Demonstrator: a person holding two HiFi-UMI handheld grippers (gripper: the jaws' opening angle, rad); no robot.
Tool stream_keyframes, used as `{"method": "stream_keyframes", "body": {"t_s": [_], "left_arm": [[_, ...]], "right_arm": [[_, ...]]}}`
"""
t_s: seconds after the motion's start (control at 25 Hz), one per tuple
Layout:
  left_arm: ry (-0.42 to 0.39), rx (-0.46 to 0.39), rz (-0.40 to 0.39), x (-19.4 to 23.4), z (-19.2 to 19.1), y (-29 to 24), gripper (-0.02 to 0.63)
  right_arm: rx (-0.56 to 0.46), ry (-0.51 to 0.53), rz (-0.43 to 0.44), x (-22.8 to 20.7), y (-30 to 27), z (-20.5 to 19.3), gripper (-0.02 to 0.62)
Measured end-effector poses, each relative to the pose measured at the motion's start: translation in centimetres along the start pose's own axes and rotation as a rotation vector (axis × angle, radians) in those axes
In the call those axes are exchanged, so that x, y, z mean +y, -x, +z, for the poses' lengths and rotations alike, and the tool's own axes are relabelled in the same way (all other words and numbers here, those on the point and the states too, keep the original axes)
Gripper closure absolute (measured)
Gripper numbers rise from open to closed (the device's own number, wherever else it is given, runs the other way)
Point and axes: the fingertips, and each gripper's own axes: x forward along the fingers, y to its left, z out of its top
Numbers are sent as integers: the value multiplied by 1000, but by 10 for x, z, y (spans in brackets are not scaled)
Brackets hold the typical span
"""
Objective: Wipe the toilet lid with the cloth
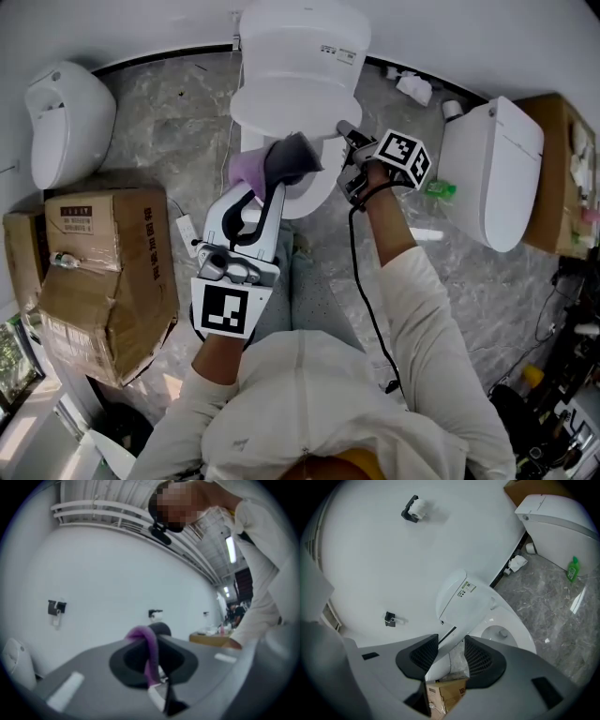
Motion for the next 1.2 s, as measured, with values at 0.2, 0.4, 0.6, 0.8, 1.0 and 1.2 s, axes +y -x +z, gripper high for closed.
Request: {"method": "stream_keyframes", "body": {"t_s": [0.2,0.4,0.6,0.8,1.0,1.2], "left_arm": [[-7,-14,-20,13,8,-21,583],[-18,-28,-44,32,17,-48,583],[-9,-36,-68,49,21,-76,583],[1,-50,-90,61,26,-99,583],[5,-47,-100,75,26,-112,583],[12,-30,-95,91,17,-118,583]], "right_arm": [[-47,-19,19,19,-9,29,417],[-108,-64,46,38,-22,61,410],[-156,-107,67,51,-36,89,396],[-192,-148,84,63,-48,112,393],[-226,-163,111,72,-60,132,388],[-275,-170,164,76,-70,149,387]]}}
